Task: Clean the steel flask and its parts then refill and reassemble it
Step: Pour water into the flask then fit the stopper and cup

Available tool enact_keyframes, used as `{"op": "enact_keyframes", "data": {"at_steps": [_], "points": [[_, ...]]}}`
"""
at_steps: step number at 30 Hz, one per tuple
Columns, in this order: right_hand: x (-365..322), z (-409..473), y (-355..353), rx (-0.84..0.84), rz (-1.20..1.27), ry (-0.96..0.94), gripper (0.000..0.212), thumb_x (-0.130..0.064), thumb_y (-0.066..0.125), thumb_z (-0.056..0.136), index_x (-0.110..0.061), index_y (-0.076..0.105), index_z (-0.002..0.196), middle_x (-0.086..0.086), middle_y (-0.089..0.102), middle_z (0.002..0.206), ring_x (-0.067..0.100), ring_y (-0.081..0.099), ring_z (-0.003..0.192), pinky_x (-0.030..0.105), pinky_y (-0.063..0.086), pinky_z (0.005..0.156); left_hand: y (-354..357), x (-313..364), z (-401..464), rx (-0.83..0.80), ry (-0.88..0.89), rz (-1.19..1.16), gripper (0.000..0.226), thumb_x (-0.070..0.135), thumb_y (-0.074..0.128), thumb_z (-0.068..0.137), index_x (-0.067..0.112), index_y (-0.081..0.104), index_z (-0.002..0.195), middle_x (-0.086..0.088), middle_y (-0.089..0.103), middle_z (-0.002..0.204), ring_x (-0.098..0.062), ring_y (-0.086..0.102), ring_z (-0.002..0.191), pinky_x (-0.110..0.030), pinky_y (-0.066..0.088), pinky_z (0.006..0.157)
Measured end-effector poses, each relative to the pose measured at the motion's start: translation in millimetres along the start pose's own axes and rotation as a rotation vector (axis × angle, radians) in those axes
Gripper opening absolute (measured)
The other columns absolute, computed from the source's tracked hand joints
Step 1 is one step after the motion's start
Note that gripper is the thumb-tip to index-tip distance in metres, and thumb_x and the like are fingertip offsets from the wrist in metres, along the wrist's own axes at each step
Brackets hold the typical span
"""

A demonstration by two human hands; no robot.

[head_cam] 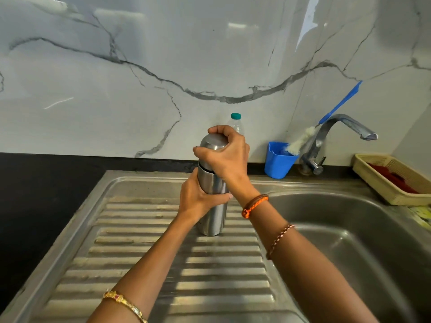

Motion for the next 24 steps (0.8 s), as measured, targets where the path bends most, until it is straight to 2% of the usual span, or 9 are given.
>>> {"op": "enact_keyframes", "data": {"at_steps": [3, 5, 7, 9, 12, 15, 20, 22, 24], "points": [[0, -5, -4, 0.078, -0.021, -0.012, 0.045, -0.020, 0.079, 0.064, -0.017, 0.062, 0.106, -0.017, 0.050, 0.078, -0.006, 0.046, 0.067, 0.004, 0.038, 0.063, 5, 0, -3, 0.004, -0.043, 0.022, 0.074, 0.038, 0.075, 0.035, 0.020, 0.047, 0.101, 0.010, 0.057, 0.084, -0.005, 0.057, 0.079, -0.017, 0.044, 0.061], [2, -7, -4, 0.054, -0.018, 0.012, 0.049, -0.020, 0.079, 0.064, -0.017, 0.059, 0.109, -0.012, 0.052, 0.085, 0.001, 0.050, 0.072, 0.016, 0.045, 0.071, 5, -1, -4, 0.016, -0.063, 0.010, 0.078, 0.041, 0.076, 0.031, 0.019, 0.049, 0.101, 0.007, 0.060, 0.087, -0.009, 0.059, 0.083, -0.022, 0.049, 0.068], [6, -10, 4, -0.111, 0.020, 0.042, 0.057, -0.019, 0.084, 0.062, -0.020, 0.054, 0.111, -0.009, 0.054, 0.089, 0.008, 0.055, 0.083, 0.024, 0.051, 0.076, -2, -5, -11, 0.066, -0.104, -0.013, 0.077, 0.028, 0.087, 0.036, 0.018, 0.053, 0.105, 0.004, 0.062, 0.093, -0.013, 0.060, 0.087, -0.025, 0.050, 0.075], [7, -18, 13, -0.365, 0.175, 0.074, 0.070, -0.010, 0.086, 0.058, -0.022, 0.049, 0.116, -0.005, 0.058, 0.101, 0.011, 0.058, 0.091, 0.024, 0.054, 0.082, -11, -4, -22, 0.087, -0.130, -0.067, 0.069, 0.010, 0.091, 0.044, 0.017, 0.054, 0.102, 0.008, 0.061, 0.088, -0.010, 0.059, 0.082, -0.018, 0.047, 0.070], [-18, -26, 5, -0.653, 0.430, 0.042, 0.080, -0.001, 0.080, 0.053, -0.015, 0.047, 0.124, 0.007, 0.058, 0.119, 0.011, 0.059, 0.102, 0.021, 0.052, 0.084, -14, 24, -29, -0.056, -0.029, -0.075, 0.065, 0.003, 0.090, 0.044, 0.013, 0.059, 0.100, 0.004, 0.067, 0.089, -0.013, 0.065, 0.084, -0.023, 0.052, 0.071], [-56, -32, -5, -0.832, 0.469, -0.072, 0.067, -0.013, 0.074, 0.049, -0.010, 0.056, 0.113, 0.006, 0.066, 0.100, 0.015, 0.063, 0.097, 0.026, 0.051, 0.080, -1, 62, -41, -0.245, 0.068, -0.061, 0.064, 0.009, 0.089, 0.040, 0.014, 0.063, 0.098, 0.001, 0.071, 0.085, -0.011, 0.067, 0.082, -0.027, 0.054, 0.071], [-59, -48, -11, -0.765, 0.413, -0.096, 0.056, -0.015, 0.074, 0.045, -0.014, 0.061, 0.099, 0.003, 0.068, 0.087, 0.016, 0.064, 0.084, 0.027, 0.053, 0.073, 2, 59, -64, -0.132, 0.015, -0.146, 0.059, 0.011, 0.084, 0.035, 0.014, 0.064, 0.090, -0.001, 0.071, 0.081, -0.014, 0.068, 0.077, -0.030, 0.055, 0.066], [-53, -57, -11, -0.717, 0.392, -0.104, 0.055, -0.006, 0.076, 0.046, -0.013, 0.061, 0.098, -0.001, 0.068, 0.084, 0.013, 0.064, 0.081, 0.023, 0.052, 0.070, -1, 50, -69, -0.085, -0.008, -0.146, 0.058, 0.007, 0.085, 0.034, 0.014, 0.065, 0.088, 0.000, 0.071, 0.078, -0.014, 0.068, 0.075, -0.028, 0.053, 0.063], [-48, -62, -17, -0.636, 0.374, -0.086, 0.047, 0.001, 0.073, 0.049, -0.015, 0.062, 0.092, 0.001, 0.067, 0.082, 0.011, 0.063, 0.077, 0.021, 0.052, 0.069, 2, 46, -75, -0.077, -0.025, -0.137, 0.057, 0.010, 0.083, 0.030, 0.013, 0.066, 0.085, -0.003, 0.071, 0.077, -0.019, 0.069, 0.075, -0.033, 0.055, 0.063]]}}
Point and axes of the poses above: each hand's wrist, its own z-axis towards the middle knuckle, its own y-axis out of the palm, x = y × z, the point moved 10 cm from there along z, towards the middle knuckle
